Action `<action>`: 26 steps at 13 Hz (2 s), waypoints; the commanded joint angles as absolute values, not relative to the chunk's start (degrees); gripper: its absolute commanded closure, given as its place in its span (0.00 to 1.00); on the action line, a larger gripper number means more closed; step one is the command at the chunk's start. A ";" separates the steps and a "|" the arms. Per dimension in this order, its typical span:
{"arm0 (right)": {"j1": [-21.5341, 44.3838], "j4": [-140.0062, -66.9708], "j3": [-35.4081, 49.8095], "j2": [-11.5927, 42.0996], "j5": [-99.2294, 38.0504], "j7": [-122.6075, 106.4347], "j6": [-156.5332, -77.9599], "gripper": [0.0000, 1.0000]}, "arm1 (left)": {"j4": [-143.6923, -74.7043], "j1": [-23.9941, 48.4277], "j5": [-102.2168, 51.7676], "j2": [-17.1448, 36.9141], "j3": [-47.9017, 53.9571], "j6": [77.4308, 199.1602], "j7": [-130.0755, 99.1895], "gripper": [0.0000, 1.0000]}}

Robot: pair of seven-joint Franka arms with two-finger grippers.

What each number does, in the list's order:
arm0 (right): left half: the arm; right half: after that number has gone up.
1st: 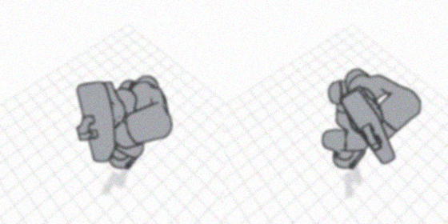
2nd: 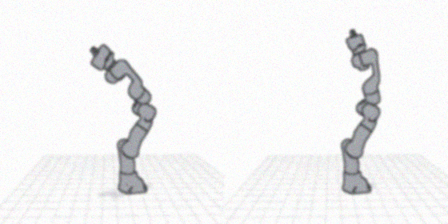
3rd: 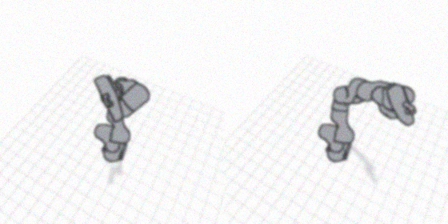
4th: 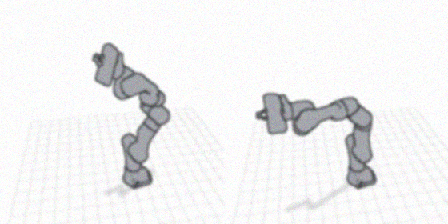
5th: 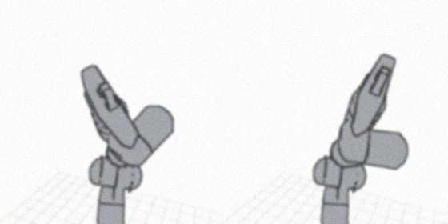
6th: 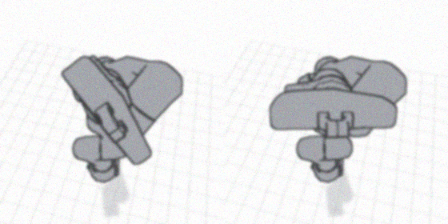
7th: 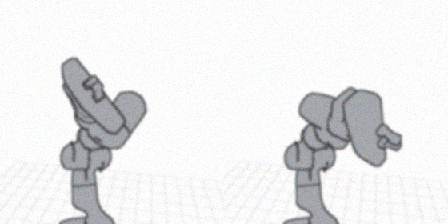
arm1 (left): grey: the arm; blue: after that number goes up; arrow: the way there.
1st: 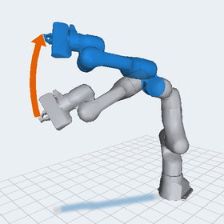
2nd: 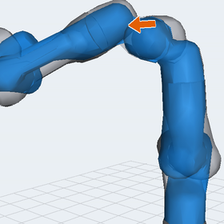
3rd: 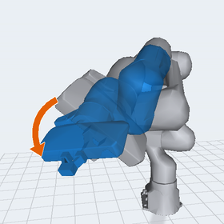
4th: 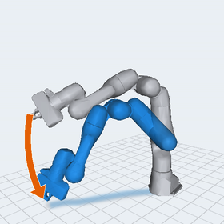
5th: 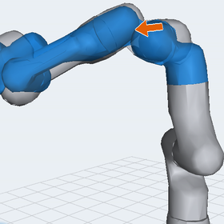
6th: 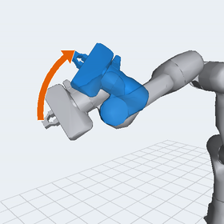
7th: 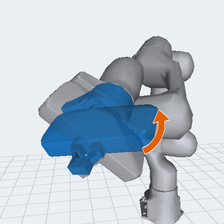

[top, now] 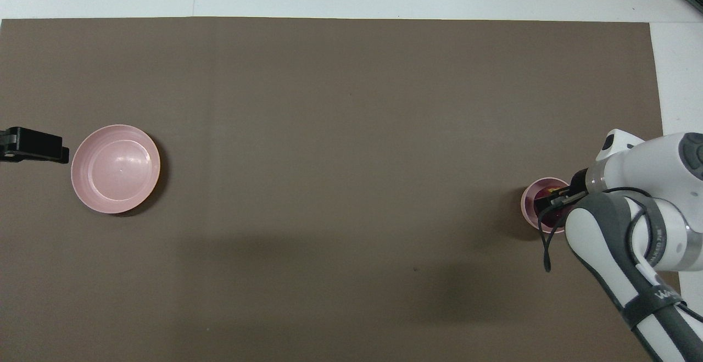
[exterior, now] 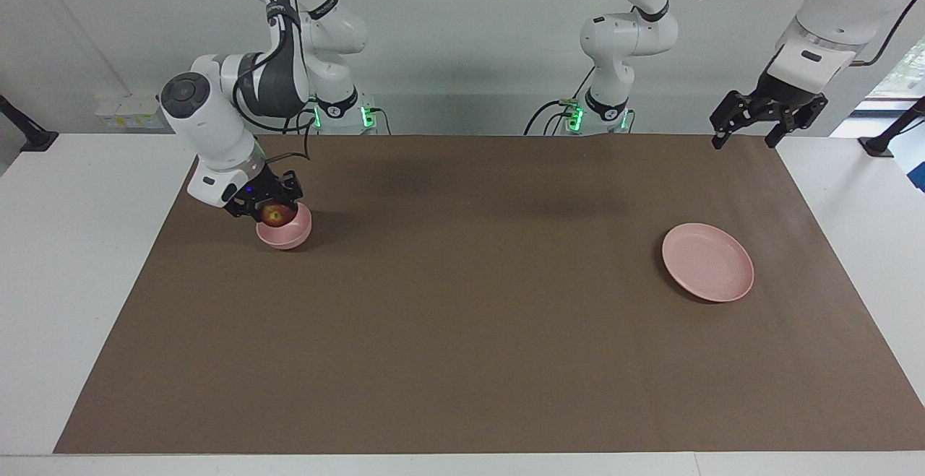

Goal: Move apple from plate to bowl

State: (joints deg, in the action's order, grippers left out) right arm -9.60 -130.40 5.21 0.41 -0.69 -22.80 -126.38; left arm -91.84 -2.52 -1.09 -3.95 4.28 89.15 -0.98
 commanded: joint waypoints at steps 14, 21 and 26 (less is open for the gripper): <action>-7.65 -103.03 6.24 -1.58 3.59 -15.23 -98.01 0.00 | -93.96 -2.73 -0.35 -5.71 4.22 89.74 -0.44 0.00; -7.11 -90.82 5.98 1.04 -3.40 3.05 -92.31 0.00 | -93.60 -2.72 -2.37 -5.62 4.22 89.91 -1.05 0.00; -5.98 -81.30 5.98 4.83 1.49 3.43 -84.99 0.00 | -93.78 -2.72 -2.37 -5.71 4.22 89.82 -1.14 0.00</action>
